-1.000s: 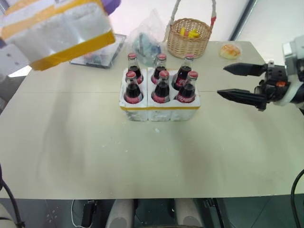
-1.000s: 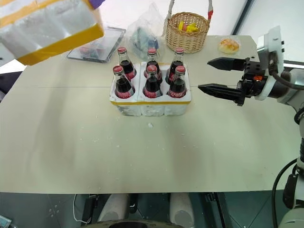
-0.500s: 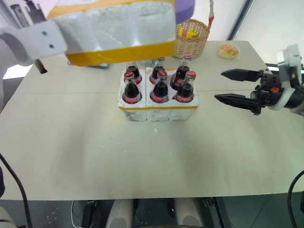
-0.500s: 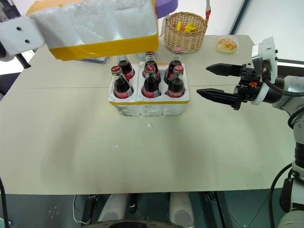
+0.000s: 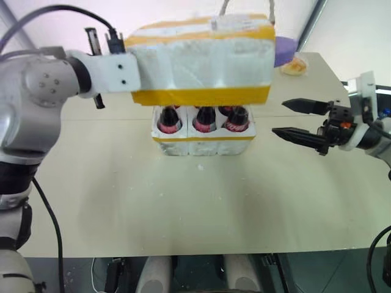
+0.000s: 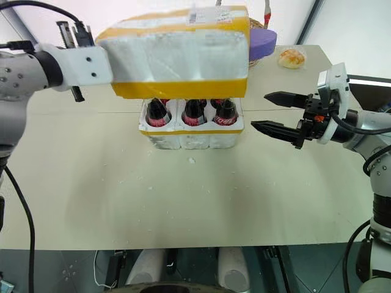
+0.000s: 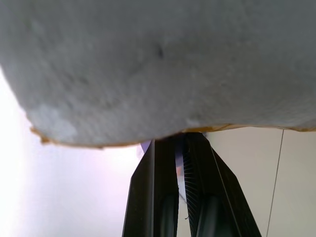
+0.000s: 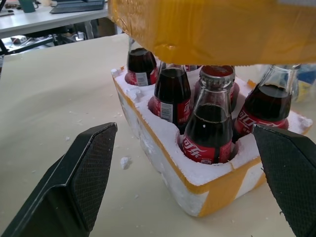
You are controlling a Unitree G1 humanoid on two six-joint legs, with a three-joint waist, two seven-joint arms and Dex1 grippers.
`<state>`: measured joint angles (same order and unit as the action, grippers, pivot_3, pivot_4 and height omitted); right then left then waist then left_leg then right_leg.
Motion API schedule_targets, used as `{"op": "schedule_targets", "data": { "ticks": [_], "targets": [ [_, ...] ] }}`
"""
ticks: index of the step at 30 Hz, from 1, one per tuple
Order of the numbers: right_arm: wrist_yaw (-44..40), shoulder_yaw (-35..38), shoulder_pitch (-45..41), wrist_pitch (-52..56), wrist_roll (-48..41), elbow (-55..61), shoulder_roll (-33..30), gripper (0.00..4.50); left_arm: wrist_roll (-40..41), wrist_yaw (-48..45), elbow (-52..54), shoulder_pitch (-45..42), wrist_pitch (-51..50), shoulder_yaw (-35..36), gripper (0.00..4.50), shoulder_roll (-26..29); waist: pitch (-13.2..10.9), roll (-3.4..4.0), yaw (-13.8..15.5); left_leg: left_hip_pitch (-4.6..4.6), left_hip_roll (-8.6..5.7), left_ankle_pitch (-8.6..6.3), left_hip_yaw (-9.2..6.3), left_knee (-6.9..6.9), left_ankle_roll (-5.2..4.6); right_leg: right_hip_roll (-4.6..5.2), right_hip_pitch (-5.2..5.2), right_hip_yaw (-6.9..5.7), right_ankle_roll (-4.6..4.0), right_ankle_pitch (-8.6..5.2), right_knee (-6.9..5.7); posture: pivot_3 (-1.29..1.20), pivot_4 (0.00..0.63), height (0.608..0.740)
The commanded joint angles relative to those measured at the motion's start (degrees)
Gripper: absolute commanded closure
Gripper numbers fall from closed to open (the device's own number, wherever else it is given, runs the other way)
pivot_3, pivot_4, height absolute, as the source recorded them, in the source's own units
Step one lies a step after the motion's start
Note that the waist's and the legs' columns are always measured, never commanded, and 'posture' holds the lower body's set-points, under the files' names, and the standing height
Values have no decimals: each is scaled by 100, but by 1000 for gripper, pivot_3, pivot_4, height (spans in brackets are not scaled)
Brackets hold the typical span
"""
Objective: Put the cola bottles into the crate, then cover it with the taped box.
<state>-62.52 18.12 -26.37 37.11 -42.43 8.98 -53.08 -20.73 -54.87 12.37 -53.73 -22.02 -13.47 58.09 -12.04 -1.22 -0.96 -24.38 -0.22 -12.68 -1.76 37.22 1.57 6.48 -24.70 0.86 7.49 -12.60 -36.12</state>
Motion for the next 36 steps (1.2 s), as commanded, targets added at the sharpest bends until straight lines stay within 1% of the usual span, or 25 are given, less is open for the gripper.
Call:
{"op": "schedule_targets", "data": {
  "ticks": [1,8,16,17,18,19,20,21,22,24,25,30,36],
  "targets": [
    [118,285,102,-80,-141,255,52,0,-261,-185,255,-136,15,-46,4461,31,0,0,10,0,0,0,0,0,0,0,0,0,0,0,0,0,150,737],
    [287,309,233,-145,-220,352,202,0,-791,-449,242,-227,223,-248,4461,91,0,0,1,1,0,0,-1,0,0,0,1,0,0,0,1,0,150,737],
    [351,312,313,-191,-240,351,262,0,-983,-681,461,-99,167,-205,4461,-68,0,0,10,0,0,0,-1,1,0,0,1,0,0,0,0,0,150,737],
    [352,306,314,-193,-242,345,256,0,-988,-685,449,-125,163,-192,3737,-98,0,0,11,0,0,0,-1,1,0,0,2,0,0,0,1,0,150,737],
    [353,301,312,-195,-245,336,250,0,-998,-682,429,-152,170,-181,3396,-123,0,0,11,0,0,0,-1,1,0,0,2,0,0,0,0,0,150,737],
    [355,298,310,-197,-249,330,245,0,-1011,-681,412,-170,180,-174,2936,-140,0,0,11,0,0,0,-1,2,0,0,2,0,0,0,1,0,150,737],
    [358,295,303,-197,-251,318,241,0,-1027,-676,404,-185,181,-168,2357,-165,0,0,10,0,0,0,-1,2,0,0,2,0,0,0,1,0,150,737],
    [356,291,291,-201,-248,297,237,0,-1043,-678,403,-196,182,-167,1942,-187,0,0,9,0,0,0,-2,1,0,0,2,0,0,0,1,0,150,737],
    [362,286,281,-203,-244,279,240,0,-1015,-713,413,-207,165,-152,1342,-209,0,0,7,0,0,0,-2,2,0,0,2,0,0,0,0,0,150,737],
    [369,278,276,-214,-238,258,252,0,-951,-778,451,-227,77,-99,306,-256,0,0,8,0,0,0,-2,1,-1,0,2,0,0,0,0,0,150,737],
    [383,276,278,-213,-243,260,268,0,-897,-847,485,-229,2,-58,71,-261,0,0,8,0,0,0,-2,1,-1,0,2,0,0,0,0,0,150,737],
    [404,271,285,-227,-248,244,305,0,-567,-1227,699,-157,-244,244,71,-78,0,0,1,0,0,0,-2,2,-1,0,2,0,0,0,0,0,150,737],
    [374,223,188,-253,-187,74,277,0,215,-2036,1123,545,-586,930,71,709,0,1,-25,4,1,0,-2,-2,-2,-1,2,0,-1,-1,-1,0,150,737]
  ]
}}
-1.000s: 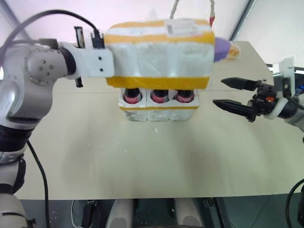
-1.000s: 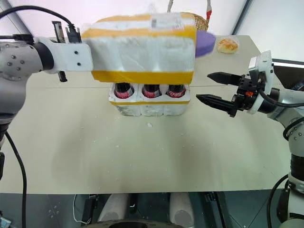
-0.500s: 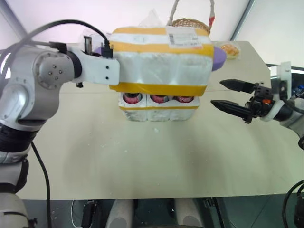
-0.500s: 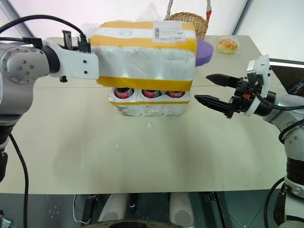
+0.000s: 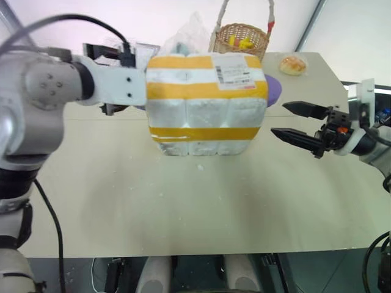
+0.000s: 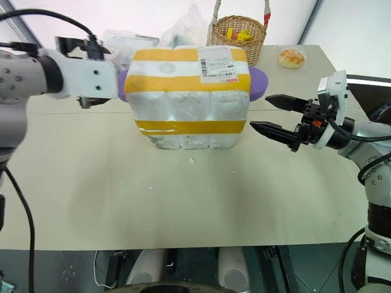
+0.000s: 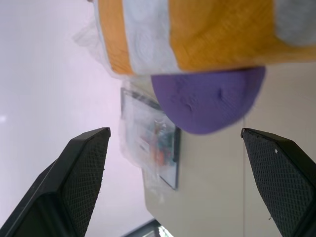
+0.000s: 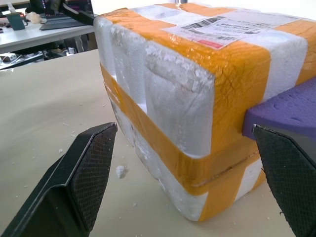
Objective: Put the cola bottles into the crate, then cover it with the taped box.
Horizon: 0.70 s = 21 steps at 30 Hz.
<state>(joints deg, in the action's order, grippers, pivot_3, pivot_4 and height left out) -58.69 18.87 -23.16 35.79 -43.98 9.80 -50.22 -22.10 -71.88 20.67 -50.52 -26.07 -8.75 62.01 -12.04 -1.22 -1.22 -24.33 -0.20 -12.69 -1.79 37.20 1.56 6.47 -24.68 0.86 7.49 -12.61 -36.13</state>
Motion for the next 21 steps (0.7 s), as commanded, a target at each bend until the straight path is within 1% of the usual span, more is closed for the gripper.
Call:
{"op": "schedule_targets", "data": {
  "ticks": [1,5,8,9,11,13,15,18,21],
  "targets": [
    [-16,134,-162,-122,-21,-43,-21,0,507,-422,365,385,-214,591,71,425,0,0,7,0,1,0,0,0,0,0,0,0,0,0,0,0,150,737],
    [-64,87,-256,-118,32,-158,-86,0,1257,-812,685,1048,-471,1134,71,720,0,0,19,-2,1,0,0,3,0,0,2,0,0,0,3,0,150,737],
    [-127,49,-347,-93,70,-226,-159,0,2477,-1279,995,1492,-1806,1790,71,584,0,0,24,-2,1,0,-1,3,0,0,4,-1,-1,-1,3,0,150,737],
    [-169,47,-388,-77,75,-256,-209,0,3005,-1399,942,1587,-2326,2110,71,421,0,0,23,-1,1,0,-1,2,0,0,4,-1,-1,-1,3,0,150,737],
    [-270,55,-443,-65,103,-323,-306,0,3826,-1567,675,1760,-2808,2680,71,175,-1,1,20,0,1,0,-2,4,0,0,4,-1,-1,-1,2,0,150,737],
    [-430,65,-474,-88,160,-454,-456,0,4446,-1759,30,1915,-3054,3223,71,63,-1,1,12,1,2,0,-1,4,0,0,4,-1,0,-1,3,0,150,737],
    [-592,59,-493,-118,208,-589,-604,0,4859,-1796,-711,1934,-3260,3530,71,72,-1,1,7,4,2,0,-1,3,0,-1,4,-2,-1,-1,1,0,150,737],
    [-922,39,-472,-192,310,-828,-836,0,5226,-1687,-1938,1693,-3443,3662,71,218,-1,1,0,13,3,0,0,2,0,-1,10,-2,-1,-1,1,0,150,737],
    [-1141,-18,-487,-283,425,-1072,-941,0,5432,-1659,-2870,1398,-3385,3592,71,427,-1,1,2,15,3,0,0,2,0,-1,13,-2,-1,-1,1,0,150,737]
  ]
}}
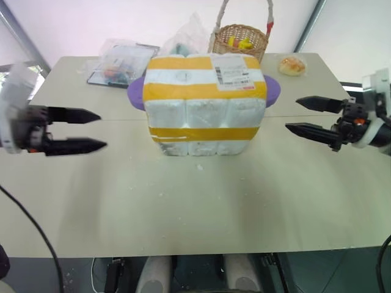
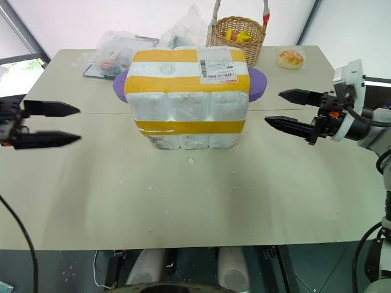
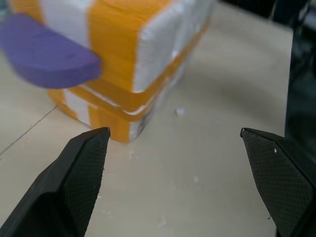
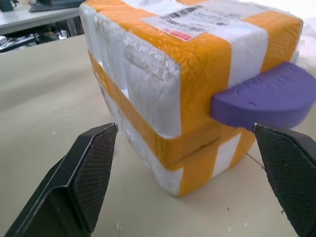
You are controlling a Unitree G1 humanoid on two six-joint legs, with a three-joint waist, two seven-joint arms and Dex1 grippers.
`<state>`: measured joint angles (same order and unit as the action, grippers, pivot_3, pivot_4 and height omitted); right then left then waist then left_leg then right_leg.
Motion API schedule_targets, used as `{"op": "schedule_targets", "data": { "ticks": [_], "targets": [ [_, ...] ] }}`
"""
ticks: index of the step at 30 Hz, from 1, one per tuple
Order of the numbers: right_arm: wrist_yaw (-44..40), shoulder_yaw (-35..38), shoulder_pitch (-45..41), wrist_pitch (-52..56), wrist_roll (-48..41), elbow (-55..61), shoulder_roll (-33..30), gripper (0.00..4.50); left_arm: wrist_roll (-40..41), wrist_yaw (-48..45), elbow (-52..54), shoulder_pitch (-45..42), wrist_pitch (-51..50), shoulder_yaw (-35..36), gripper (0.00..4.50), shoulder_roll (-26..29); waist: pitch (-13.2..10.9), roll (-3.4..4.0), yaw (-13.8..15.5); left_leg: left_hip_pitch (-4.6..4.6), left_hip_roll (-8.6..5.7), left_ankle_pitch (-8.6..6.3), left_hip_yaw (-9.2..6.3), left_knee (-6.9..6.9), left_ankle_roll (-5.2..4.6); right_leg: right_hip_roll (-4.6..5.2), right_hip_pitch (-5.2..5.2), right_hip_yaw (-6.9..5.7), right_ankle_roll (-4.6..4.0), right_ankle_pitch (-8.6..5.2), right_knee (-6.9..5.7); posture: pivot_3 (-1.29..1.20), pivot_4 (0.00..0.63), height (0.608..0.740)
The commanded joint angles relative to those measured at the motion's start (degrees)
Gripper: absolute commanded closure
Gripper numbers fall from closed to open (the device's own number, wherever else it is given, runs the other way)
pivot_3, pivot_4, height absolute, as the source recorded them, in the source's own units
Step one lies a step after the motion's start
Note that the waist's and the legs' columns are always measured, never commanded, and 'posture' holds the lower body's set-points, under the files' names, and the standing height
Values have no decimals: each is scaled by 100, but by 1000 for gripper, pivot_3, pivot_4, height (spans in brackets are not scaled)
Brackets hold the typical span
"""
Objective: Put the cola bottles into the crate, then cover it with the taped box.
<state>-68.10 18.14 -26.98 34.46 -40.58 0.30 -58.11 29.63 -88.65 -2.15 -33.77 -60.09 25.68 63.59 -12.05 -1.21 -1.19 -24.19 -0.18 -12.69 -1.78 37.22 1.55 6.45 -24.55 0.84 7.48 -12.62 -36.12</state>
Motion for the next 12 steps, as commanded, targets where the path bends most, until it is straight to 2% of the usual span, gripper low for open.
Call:
{"op": "schedule_targets", "data": {
  "ticks": [1,8,12],
  "targets": [
    [-258,27,-117,-182,122,-190,-163,0,289,10,-807,-353,81,74,71,340,0,0,-1,0,0,0,0,0,0,0,0,0,0,0,2,0,150,737],
    [-629,-55,-108,-176,201,-356,-215,0,178,-225,-1151,-4,1033,-446,71,656,-1,2,3,2,0,0,3,-4,1,1,0,1,-1,0,1,0,150,737],
    [-710,-48,-126,-175,241,-397,-236,0,283,-172,-1149,79,1166,-526,71,694,-1,2,5,0,1,0,4,-4,1,1,-1,2,-1,0,2,0,150,737]
  ]
}}
